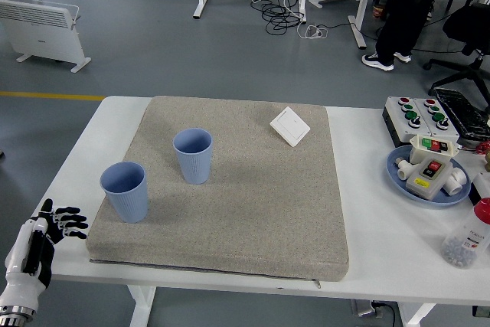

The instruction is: Push cup pick cup insert cup

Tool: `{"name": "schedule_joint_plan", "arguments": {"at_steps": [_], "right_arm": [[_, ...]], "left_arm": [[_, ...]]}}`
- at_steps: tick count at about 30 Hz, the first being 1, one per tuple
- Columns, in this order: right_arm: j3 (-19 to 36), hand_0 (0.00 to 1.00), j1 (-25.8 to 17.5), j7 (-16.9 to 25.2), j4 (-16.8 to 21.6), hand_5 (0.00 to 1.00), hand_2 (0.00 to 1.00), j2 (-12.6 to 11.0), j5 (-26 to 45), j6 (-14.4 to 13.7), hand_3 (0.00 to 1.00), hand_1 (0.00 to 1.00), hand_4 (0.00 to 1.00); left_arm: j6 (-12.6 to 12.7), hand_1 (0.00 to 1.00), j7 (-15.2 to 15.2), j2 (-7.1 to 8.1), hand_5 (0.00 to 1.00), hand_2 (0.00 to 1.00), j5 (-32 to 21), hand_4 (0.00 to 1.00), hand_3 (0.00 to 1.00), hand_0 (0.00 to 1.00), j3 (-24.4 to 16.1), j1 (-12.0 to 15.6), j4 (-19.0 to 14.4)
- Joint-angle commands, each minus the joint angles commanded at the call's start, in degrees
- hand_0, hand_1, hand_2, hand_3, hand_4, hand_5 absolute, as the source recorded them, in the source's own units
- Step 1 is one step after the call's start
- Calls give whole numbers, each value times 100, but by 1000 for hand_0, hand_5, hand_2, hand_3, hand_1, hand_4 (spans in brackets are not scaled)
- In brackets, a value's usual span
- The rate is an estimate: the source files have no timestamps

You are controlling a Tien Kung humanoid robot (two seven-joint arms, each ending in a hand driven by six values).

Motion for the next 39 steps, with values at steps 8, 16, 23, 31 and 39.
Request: {"name": "schedule_joint_plan", "arguments": {"at_steps": [8, 16, 23, 31, 39], "right_arm": [[-12, 772, -5, -2, 0, 475, 673, -6, 18, 7, 566, 675, 126], [-20, 772, -10, -2, 0, 475, 673, -9, 39, 11, 566, 676, 126], [-7, 772, -11, -1, 0, 475, 673, -8, 38, 8, 566, 676, 126], [-10, 773, -12, -1, 0, 476, 674, -5, 48, 8, 566, 676, 126], [-16, 773, -15, 1, 0, 475, 674, -3, 70, 8, 566, 676, 127]], "left_arm": [[-127, 495, 150, -29, 998, 488, 567, 590, 462, 484, 169, -191, 87], [-271, 513, 296, 19, 998, 496, 930, 590, 466, 507, 333, -405, 245], [-370, 530, 425, 62, 998, 502, 1518, 592, 470, 564, 379, -570, 402], [-402, 543, 449, 62, 998, 510, 1597, 593, 475, 635, 399, -761, 649], [-415, 544, 461, 79, 998, 511, 1615, 600, 477, 645, 406, -881, 790]]}}
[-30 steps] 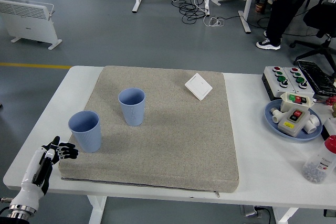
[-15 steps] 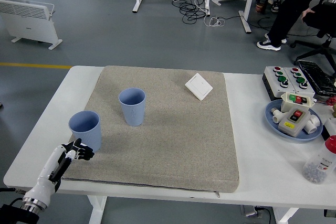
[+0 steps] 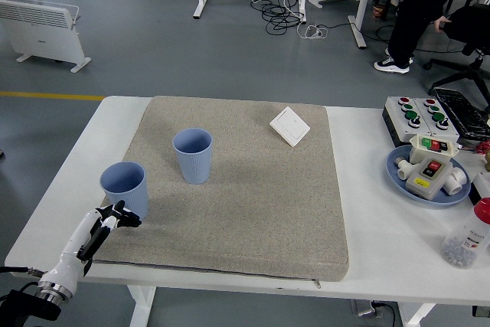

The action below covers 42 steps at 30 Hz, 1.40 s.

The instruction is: Push cup pick cup insert cup

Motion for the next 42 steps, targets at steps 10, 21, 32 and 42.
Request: {"name": "schedule_joint_plan", "arguments": {"at_steps": [10, 21, 32, 42], "right_arm": [[6, 773, -16, -2, 0, 476, 674, 10, -2, -4, 566, 676, 126], [6, 773, -56, -4, 0, 476, 674, 21, -3, -10, 566, 676, 126], [-6, 773, -100, -15, 0, 476, 675, 32, -35, -13, 566, 675, 126], [-23, 773, -63, -8, 0, 477, 675, 36, -5, -12, 566, 676, 125]], "left_arm": [[-48, 550, 31, 14, 998, 516, 342, 602, 480, 655, -89, -192, 185], [-75, 551, 1, 73, 998, 516, 387, 602, 479, 657, -4, -396, 382], [-77, 552, -34, 113, 998, 517, 411, 602, 479, 684, 85, -577, 605], [-55, 552, -67, 169, 998, 515, 486, 600, 479, 691, 134, -849, 805]]}}
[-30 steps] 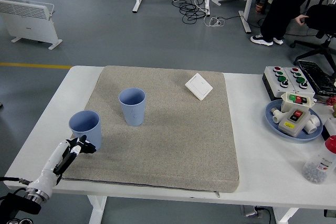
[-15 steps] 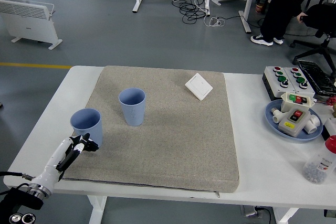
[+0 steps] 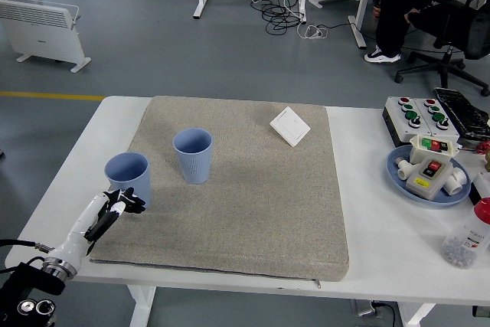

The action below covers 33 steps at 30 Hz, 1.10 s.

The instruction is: Push cup pick cup insert cup

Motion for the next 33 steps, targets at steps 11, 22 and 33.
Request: {"name": "schedule_joint_plan", "arguments": {"at_steps": [11, 22, 33], "right_arm": [[-9, 773, 4, -9, 0, 478, 674, 2, -16, 4, 567, 675, 125], [-24, 773, 1, -7, 0, 477, 675, 9, -4, 6, 566, 675, 125], [-34, 772, -9, -14, 0, 477, 675, 9, -17, 10, 567, 675, 125]], "left_arm": [[10, 551, -55, 6, 998, 514, 62, 598, 477, 697, 135, -340, 430], [81, 548, -219, -19, 998, 508, 171, 595, 473, 703, 166, -733, 903], [62, 548, -238, 41, 998, 507, 176, 595, 472, 703, 306, -1044, 1265]]}}
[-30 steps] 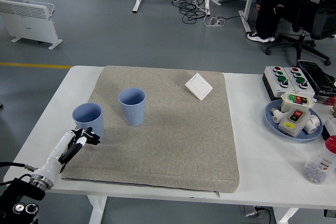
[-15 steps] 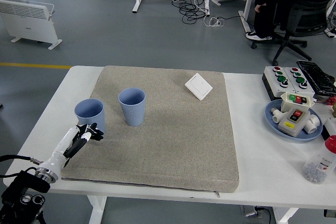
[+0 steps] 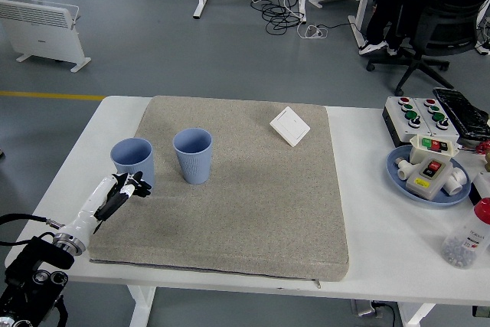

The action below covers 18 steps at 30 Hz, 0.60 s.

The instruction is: Push cup pick cup insert cup

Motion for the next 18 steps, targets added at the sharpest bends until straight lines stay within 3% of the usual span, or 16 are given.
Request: {"name": "schedule_joint_plan", "arguments": {"at_steps": [14, 18], "right_arm": [[-19, 771, -4, 2, 0, 478, 674, 5, 2, 5, 566, 675, 125], [-19, 771, -4, 2, 0, 478, 674, 5, -1, 5, 566, 675, 125]], "left_arm": [[-6, 547, -42, -53, 998, 506, 103, 586, 469, 729, 129, -478, 541], [-8, 547, -43, -57, 998, 506, 111, 586, 469, 729, 136, -507, 576]]}}
